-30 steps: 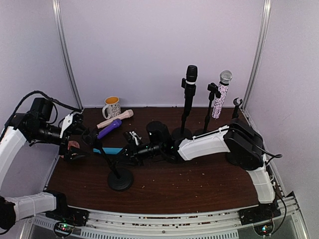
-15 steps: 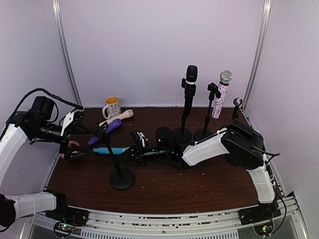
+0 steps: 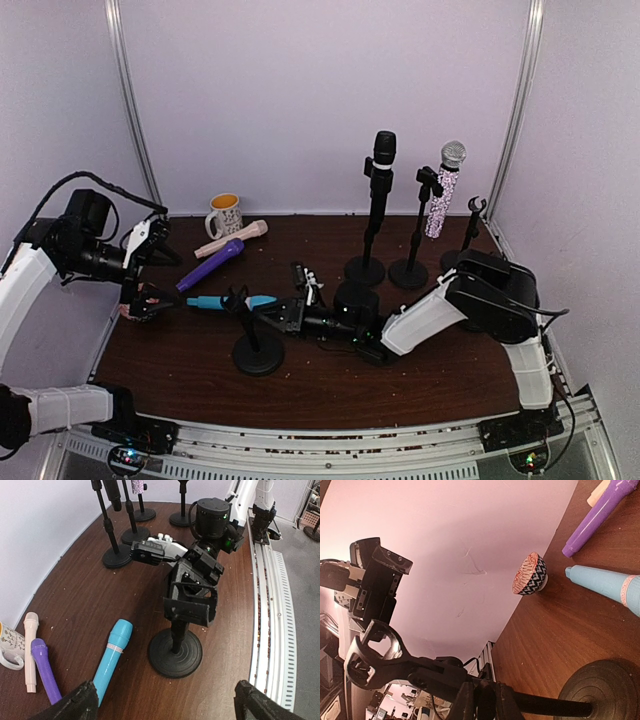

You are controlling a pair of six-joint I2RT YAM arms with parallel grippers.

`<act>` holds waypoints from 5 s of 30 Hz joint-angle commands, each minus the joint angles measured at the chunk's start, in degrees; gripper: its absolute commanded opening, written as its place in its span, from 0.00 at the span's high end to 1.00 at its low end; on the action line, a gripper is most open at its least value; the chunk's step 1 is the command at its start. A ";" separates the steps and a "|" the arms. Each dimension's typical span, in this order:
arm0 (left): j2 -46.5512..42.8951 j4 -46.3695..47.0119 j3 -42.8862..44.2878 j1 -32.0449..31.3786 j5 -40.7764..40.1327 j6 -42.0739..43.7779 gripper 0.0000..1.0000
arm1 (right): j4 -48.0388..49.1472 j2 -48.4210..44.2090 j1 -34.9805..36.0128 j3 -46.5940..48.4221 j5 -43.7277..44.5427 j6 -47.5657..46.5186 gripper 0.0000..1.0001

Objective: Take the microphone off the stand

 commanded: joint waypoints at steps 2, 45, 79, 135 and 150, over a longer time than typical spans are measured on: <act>0.51 1.52 1.83 0.38 0.38 -0.92 0.03 | -7.27 2.19 -0.22 -1.87 11.92 -9.08 0.92; 5.27 4.32 3.42 0.75 -1.59 -5.60 0.04 | -40.19 -11.99 13.81 11.90 39.63 -64.51 0.26; 7.19 4.68 5.93 1.52 -1.06 -5.61 0.06 | -61.58 -36.75 -4.22 -7.77 62.57 -61.24 1.00; 8.97 5.12 8.50 2.30 -1.91 -7.10 0.03 | -75.02 -53.14 -31.11 4.69 36.02 -66.74 0.02; 9.92 4.86 10.40 2.31 -1.23 -8.02 0.03 | -63.15 -48.63 -37.77 1.31 26.99 -73.90 0.10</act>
